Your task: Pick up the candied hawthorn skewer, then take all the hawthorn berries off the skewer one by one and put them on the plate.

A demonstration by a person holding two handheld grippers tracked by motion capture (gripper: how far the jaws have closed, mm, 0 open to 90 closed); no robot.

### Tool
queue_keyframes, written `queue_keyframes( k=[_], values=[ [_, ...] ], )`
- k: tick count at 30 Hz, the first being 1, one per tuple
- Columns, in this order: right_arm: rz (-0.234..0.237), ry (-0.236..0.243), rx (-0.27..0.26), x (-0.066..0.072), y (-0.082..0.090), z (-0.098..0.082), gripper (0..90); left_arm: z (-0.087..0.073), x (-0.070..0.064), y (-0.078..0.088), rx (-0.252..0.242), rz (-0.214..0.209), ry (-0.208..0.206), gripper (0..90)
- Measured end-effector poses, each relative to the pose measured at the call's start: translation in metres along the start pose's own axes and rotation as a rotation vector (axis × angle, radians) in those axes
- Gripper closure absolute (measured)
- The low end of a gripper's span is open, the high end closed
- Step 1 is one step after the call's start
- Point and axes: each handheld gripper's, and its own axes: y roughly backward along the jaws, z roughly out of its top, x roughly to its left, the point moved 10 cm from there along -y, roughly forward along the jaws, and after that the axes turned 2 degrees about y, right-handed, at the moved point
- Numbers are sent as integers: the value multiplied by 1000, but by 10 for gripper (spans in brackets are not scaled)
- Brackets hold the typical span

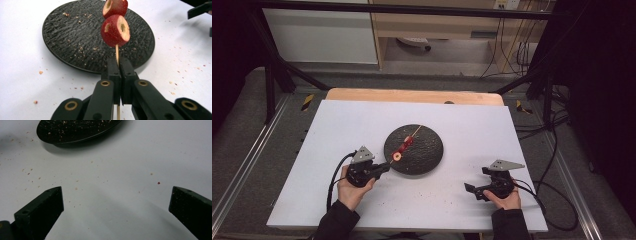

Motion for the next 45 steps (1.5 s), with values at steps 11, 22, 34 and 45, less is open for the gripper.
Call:
queue_keyframes(
  k=[11, 22, 34, 45],
  values=[
    [25, 4, -18, 14, -5, 11, 6, -15, -1, 9, -35, -29, -1, 882],
    [70, 32, -48, 37, -12, 28, 5, -18, -14, 11, -54, -51, -29, 882],
    [105, 35, -50, 58, -23, 45, 6, -17, -27, 9, -55, -69, -60, 882],
    [135, 43, -78, 73, -31, 68, 8, -16, -33, 9, -57, -77, -74, 883]
  ],
)
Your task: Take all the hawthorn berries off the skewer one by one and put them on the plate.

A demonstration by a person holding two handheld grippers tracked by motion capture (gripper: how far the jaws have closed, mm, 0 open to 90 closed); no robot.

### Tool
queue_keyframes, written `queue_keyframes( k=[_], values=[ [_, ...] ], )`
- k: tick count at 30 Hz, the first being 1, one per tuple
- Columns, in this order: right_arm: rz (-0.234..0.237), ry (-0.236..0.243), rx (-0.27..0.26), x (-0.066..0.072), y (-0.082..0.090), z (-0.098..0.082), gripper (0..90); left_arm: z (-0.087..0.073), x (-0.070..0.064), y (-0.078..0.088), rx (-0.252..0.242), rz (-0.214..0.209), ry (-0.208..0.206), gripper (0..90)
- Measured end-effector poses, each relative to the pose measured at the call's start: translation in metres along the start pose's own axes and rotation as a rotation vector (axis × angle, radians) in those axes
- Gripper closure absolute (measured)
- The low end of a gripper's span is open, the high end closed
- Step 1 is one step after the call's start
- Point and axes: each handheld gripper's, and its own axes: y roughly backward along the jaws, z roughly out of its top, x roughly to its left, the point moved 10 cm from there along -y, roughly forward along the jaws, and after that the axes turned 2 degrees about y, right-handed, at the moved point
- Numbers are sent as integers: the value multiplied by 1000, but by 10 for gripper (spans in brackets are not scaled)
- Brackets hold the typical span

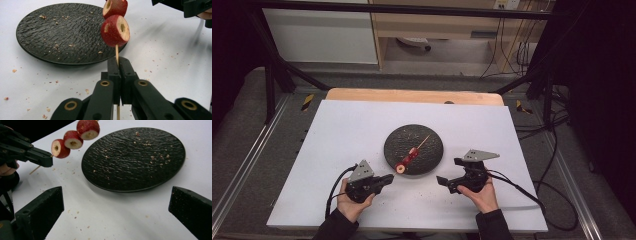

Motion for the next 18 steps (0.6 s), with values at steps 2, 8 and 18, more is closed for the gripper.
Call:
queue_keyframes(
  k=[2, 8, 18],
  values=[
    [1, 2, 0, 2, -3, 3, 10, 0, -1, 0, -1, -3, -2, 882],
    [10, 2, -17, 6, -9, 12, 16, 0, -4, -1, -1, -10, -10, 883],
    [47, 15, -24, 16, -20, 27, 72, 1, -12, -3, -3, -22, -27, 883]
  ],
)
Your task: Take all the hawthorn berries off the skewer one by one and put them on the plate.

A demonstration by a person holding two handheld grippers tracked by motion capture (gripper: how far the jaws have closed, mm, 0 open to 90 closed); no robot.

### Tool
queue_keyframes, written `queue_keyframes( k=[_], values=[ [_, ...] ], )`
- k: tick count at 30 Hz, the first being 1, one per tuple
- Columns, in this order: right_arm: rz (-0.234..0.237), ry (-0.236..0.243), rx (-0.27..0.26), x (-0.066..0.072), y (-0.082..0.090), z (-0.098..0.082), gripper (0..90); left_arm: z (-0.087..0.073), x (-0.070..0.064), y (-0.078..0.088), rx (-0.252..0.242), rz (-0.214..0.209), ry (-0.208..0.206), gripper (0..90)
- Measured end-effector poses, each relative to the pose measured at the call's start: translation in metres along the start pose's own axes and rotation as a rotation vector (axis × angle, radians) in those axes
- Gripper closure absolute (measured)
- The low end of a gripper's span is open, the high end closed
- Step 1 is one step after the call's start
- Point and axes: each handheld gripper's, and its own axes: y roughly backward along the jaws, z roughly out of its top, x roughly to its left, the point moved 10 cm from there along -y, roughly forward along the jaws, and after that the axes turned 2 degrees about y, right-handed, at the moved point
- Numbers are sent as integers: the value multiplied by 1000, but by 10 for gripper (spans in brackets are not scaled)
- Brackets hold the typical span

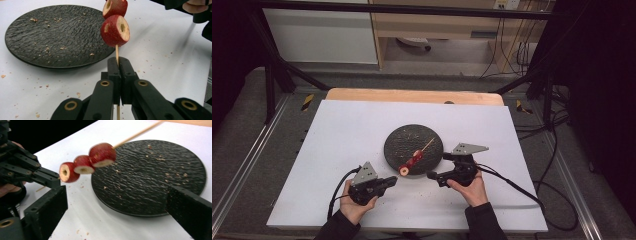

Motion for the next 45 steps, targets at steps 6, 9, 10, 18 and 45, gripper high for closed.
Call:
queue_keyframes(
  k=[6, 9, 10, 18, 45],
  values=[
    [44, -9, -11, 5, -6, 6, 138, 1, -5, 0, -4, -9, -15, 883],
    [66, -16, -10, 6, -8, 7, 171, 1, -8, -1, -1, -14, -23, 883],
    [72, -16, -10, 7, -8, 7, 187, 1, -9, -1, 1, -17, -27, 883],
    [111, -22, -21, 9, -6, 10, 252, 0, -16, -3, 7, -31, -43, 883],
    [195, -12, 0, 15, 1, 10, 583, 0, -24, -4, 6, -75, -79, 883]
  ],
)
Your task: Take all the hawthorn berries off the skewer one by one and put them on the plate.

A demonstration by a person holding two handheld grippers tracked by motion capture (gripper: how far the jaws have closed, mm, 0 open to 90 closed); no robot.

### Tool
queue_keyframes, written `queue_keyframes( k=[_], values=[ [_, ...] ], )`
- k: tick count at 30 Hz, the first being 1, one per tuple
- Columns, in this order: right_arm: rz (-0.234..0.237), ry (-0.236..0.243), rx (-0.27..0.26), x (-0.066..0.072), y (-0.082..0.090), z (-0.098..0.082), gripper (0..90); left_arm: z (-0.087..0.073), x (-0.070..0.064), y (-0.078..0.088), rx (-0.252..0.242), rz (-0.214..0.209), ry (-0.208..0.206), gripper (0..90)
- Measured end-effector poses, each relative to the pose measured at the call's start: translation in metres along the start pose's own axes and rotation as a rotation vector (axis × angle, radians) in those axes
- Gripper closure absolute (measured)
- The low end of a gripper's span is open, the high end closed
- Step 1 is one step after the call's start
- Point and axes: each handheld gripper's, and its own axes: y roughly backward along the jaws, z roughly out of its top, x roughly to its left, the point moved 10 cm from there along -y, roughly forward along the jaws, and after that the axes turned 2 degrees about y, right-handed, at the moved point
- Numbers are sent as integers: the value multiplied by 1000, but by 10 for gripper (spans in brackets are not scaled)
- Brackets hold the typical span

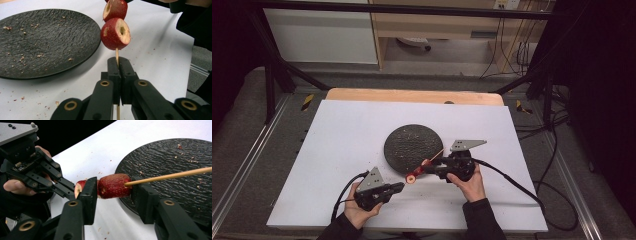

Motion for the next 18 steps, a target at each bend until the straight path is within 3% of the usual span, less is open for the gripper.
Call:
queue_keyframes(
  k=[18],
  values=[
    [-34, -23, -2, -8, 8, 6, 589, 0, 1, 2, -6, 4, -10, 883]
  ],
)
